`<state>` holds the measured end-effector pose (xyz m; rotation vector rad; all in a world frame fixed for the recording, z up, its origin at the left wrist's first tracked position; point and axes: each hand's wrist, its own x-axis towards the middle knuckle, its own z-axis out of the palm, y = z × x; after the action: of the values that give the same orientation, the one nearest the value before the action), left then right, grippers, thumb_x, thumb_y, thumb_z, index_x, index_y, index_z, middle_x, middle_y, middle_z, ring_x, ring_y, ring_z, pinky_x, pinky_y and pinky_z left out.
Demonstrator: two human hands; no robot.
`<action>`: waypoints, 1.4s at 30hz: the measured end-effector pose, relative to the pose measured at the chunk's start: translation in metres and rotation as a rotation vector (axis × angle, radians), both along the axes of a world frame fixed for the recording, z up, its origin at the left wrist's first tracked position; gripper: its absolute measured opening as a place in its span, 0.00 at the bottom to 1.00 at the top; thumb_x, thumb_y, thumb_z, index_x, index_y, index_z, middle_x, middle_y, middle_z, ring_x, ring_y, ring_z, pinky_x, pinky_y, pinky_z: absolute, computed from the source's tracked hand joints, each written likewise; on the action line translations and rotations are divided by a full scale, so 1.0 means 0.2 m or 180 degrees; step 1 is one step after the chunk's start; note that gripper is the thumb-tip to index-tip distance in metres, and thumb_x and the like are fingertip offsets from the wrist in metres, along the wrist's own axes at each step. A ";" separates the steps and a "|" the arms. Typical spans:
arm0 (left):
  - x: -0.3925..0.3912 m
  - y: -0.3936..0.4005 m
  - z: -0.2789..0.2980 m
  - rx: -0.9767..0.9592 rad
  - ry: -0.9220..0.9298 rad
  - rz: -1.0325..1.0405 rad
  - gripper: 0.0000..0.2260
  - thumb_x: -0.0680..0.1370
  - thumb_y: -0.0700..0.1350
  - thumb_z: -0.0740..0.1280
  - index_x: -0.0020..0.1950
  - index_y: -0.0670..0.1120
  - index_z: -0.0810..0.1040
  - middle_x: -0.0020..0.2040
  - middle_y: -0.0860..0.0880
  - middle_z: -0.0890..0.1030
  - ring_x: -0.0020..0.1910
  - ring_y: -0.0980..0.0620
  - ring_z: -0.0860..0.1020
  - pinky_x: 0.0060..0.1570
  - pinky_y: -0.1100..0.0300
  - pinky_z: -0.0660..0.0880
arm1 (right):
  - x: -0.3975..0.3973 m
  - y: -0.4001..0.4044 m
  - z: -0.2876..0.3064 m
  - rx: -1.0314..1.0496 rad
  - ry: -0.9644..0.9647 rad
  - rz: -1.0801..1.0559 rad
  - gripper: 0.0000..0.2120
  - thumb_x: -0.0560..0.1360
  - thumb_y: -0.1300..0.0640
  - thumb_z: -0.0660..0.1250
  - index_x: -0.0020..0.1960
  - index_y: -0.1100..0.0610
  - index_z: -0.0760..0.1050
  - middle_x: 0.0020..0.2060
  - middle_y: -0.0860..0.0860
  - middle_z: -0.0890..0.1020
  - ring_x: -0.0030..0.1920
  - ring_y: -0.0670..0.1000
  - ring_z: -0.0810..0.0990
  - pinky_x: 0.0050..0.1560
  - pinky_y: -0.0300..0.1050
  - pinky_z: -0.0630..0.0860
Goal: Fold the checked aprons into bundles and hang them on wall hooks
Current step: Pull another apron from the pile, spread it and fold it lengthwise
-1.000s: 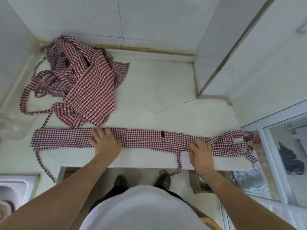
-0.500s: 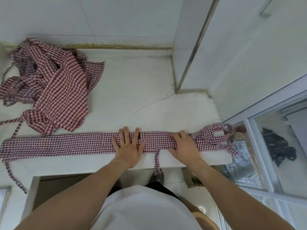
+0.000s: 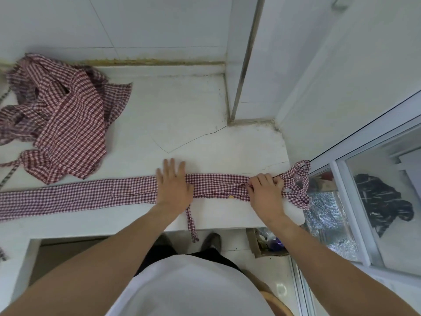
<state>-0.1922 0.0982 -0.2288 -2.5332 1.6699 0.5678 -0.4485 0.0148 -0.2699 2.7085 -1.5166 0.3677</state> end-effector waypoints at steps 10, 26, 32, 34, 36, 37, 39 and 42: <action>-0.13 0.05 -0.22 -0.0052 0.0484 -0.0717 0.30 0.76 0.66 0.32 0.78 0.61 0.35 0.80 0.49 0.34 0.77 0.50 0.31 0.73 0.52 0.29 | -0.10 -0.09 0.09 0.0849 0.0031 -0.0232 0.12 0.69 0.63 0.71 0.52 0.60 0.76 0.43 0.56 0.80 0.39 0.57 0.78 0.42 0.50 0.75; 0.00 0.05 -0.24 -0.0065 0.0550 -0.0898 0.31 0.77 0.67 0.37 0.80 0.61 0.42 0.80 0.57 0.36 0.77 0.58 0.31 0.73 0.56 0.28 | -0.78 -0.41 0.37 0.3057 -0.1071 -0.1782 0.07 0.74 0.68 0.70 0.44 0.57 0.78 0.47 0.60 0.84 0.46 0.58 0.83 0.49 0.52 0.82; -0.01 0.05 -0.23 -0.0033 0.0511 -0.0879 0.32 0.76 0.67 0.36 0.80 0.60 0.42 0.80 0.56 0.37 0.77 0.57 0.32 0.74 0.55 0.29 | -0.76 -0.35 0.47 0.4416 -0.2794 -0.1305 0.28 0.59 0.56 0.83 0.56 0.63 0.78 0.53 0.59 0.85 0.55 0.57 0.83 0.52 0.44 0.82; -0.01 0.04 -0.23 -0.0027 0.0510 -0.0882 0.33 0.76 0.67 0.35 0.80 0.60 0.42 0.80 0.56 0.37 0.77 0.57 0.33 0.74 0.54 0.30 | -0.76 -0.35 0.49 0.3962 -0.2344 -0.1237 0.20 0.65 0.63 0.79 0.55 0.64 0.79 0.50 0.59 0.85 0.52 0.59 0.84 0.49 0.42 0.82; -0.02 0.04 -0.23 -0.0019 0.0548 -0.0855 0.33 0.76 0.68 0.35 0.80 0.59 0.42 0.80 0.56 0.37 0.77 0.57 0.33 0.74 0.54 0.30 | -0.76 -0.35 0.48 0.2487 -0.1833 -0.1789 0.13 0.69 0.72 0.73 0.50 0.61 0.80 0.44 0.55 0.83 0.42 0.54 0.82 0.42 0.41 0.82; -0.02 0.04 -0.23 -0.0020 0.0567 -0.0831 0.34 0.75 0.68 0.35 0.80 0.59 0.43 0.80 0.56 0.37 0.77 0.57 0.33 0.74 0.55 0.29 | -0.75 -0.34 0.45 0.1755 -0.1664 -0.1979 0.14 0.69 0.74 0.71 0.49 0.58 0.80 0.44 0.54 0.82 0.41 0.51 0.80 0.43 0.45 0.82; -0.03 0.04 -0.23 -0.0027 0.0578 -0.0820 0.34 0.75 0.68 0.36 0.80 0.59 0.43 0.80 0.56 0.37 0.77 0.57 0.33 0.74 0.55 0.29 | -0.69 -0.29 0.40 0.1002 -0.1654 -0.1867 0.15 0.68 0.75 0.66 0.48 0.58 0.77 0.46 0.53 0.78 0.42 0.51 0.77 0.46 0.55 0.80; -0.02 0.04 -0.23 -0.0022 0.0580 -0.0812 0.34 0.75 0.68 0.36 0.81 0.59 0.43 0.81 0.56 0.38 0.78 0.58 0.34 0.74 0.55 0.30 | -0.59 -0.22 0.34 0.1044 -0.1744 -0.1250 0.14 0.67 0.76 0.65 0.44 0.58 0.73 0.47 0.55 0.74 0.45 0.54 0.75 0.44 0.54 0.77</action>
<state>-0.1962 0.1053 -0.2753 -2.2798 2.0172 0.7881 -0.5660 -0.0286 -0.2017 2.5486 -2.3832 0.9781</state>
